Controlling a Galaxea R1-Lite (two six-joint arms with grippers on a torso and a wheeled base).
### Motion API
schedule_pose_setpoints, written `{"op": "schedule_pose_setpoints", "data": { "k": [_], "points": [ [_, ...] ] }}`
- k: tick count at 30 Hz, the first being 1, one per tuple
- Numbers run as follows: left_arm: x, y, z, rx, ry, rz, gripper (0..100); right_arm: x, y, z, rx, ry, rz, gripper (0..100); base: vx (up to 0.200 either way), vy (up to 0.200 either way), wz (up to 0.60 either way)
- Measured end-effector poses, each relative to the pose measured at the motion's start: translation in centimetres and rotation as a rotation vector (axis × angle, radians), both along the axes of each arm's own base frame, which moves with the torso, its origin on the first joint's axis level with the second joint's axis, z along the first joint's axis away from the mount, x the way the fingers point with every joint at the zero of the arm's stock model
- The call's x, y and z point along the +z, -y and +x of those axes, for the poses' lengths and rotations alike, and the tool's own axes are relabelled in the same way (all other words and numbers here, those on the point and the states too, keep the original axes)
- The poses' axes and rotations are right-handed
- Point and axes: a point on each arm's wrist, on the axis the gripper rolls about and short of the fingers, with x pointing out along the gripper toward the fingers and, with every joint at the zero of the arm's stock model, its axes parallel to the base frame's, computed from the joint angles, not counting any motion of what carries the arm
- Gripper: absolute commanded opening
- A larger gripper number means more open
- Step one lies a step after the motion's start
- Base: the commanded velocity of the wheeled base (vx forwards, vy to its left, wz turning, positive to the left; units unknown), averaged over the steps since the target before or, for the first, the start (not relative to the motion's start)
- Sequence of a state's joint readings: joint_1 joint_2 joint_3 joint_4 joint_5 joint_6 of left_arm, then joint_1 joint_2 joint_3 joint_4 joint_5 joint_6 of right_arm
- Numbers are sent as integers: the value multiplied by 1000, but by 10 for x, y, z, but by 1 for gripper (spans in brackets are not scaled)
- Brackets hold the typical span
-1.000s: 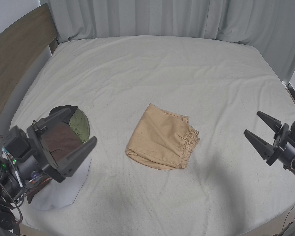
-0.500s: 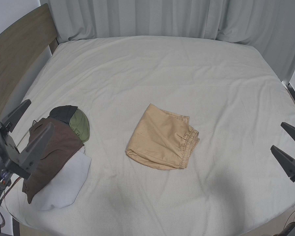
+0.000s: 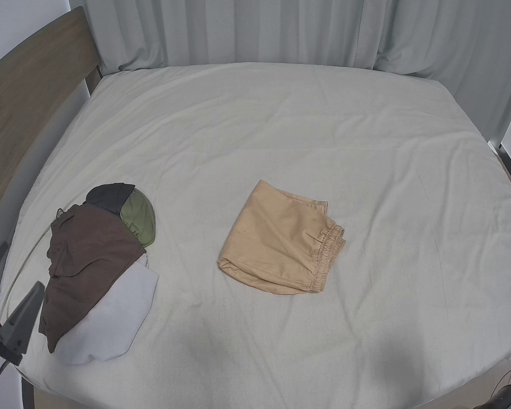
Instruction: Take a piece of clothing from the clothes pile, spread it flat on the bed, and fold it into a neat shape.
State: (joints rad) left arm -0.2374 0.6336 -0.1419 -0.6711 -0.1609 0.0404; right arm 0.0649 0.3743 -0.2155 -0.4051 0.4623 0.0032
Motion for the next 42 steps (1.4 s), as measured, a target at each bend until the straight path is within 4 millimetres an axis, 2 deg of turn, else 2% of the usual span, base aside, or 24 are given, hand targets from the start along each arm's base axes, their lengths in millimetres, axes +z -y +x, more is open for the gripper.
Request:
{"op": "schedule_pose_setpoints", "data": {
  "k": [3,7,12,16,20,26,34,42],
  "points": [
    [-6,-5,-14,45,24,-11,100,-21,0,-10,-40,-14,-1,100,0,0,0],
    [-23,-9,-28,98,13,-13,100,-62,1,-13,-141,-138,-4,100,0,0,0],
    [-53,-12,-42,165,-90,15,100,-81,6,-15,-401,-202,23,100,0,0,0],
    [-82,-14,-53,231,-219,45,100,-87,9,-17,-538,-223,52,100,0,0,0],
    [-95,-14,-62,289,-240,42,100,-91,8,-18,-530,-240,39,100,0,0,0],
    [-98,-14,-67,345,-193,21,100,-96,7,-22,-406,-240,16,100,0,0,0],
    [-99,-14,-69,378,-175,-1,100,-100,11,-24,-554,-251,79,100,0,0,0],
    [-99,-15,-69,400,-179,-21,100,-100,11,-25,-526,-242,59,100,0,0,0]
  ]
}}
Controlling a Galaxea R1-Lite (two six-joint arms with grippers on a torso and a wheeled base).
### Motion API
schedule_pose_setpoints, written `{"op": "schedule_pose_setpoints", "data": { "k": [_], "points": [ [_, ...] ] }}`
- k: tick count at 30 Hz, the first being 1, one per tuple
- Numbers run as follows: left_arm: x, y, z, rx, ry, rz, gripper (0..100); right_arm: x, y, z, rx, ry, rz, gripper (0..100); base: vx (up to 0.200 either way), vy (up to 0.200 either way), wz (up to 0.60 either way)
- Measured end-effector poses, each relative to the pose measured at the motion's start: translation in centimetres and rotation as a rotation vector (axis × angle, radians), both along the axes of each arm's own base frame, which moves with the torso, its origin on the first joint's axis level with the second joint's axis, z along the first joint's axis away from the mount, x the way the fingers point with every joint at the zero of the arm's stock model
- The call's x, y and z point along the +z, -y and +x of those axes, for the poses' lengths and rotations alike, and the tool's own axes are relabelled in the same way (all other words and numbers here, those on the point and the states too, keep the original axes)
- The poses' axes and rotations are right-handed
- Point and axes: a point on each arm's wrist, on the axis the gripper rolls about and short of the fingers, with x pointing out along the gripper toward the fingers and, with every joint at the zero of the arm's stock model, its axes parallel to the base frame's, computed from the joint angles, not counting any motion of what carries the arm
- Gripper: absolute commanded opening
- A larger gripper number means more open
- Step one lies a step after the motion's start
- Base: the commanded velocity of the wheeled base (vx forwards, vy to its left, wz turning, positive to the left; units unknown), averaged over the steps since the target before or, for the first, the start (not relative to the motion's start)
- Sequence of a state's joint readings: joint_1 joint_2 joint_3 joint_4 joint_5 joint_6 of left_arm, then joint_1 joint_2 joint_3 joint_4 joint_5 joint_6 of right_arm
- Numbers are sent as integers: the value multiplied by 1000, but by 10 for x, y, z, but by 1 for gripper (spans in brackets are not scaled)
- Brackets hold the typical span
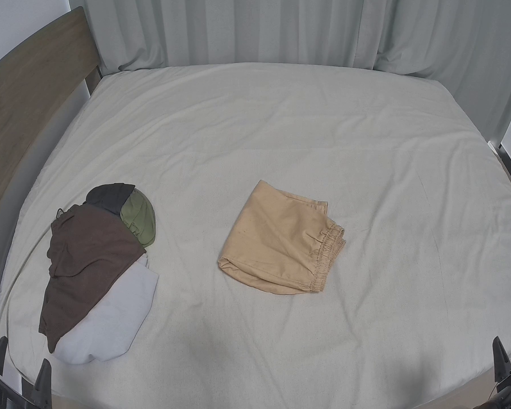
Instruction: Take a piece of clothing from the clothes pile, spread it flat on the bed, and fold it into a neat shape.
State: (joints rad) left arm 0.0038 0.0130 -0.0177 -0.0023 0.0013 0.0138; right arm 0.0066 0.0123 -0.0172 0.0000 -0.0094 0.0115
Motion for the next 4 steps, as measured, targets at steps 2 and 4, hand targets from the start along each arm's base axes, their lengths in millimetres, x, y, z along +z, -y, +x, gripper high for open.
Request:
{"op": "schedule_pose_setpoints", "data": {
  "k": [2,4],
  "points": [
    [0,0,0,2,0,-3,100,0,0,0,1,0,-1,100,0,0,0],
    [0,0,0,2,0,-2,100,0,0,0,2,1,-1,100,0,0,0]
  ]
}}
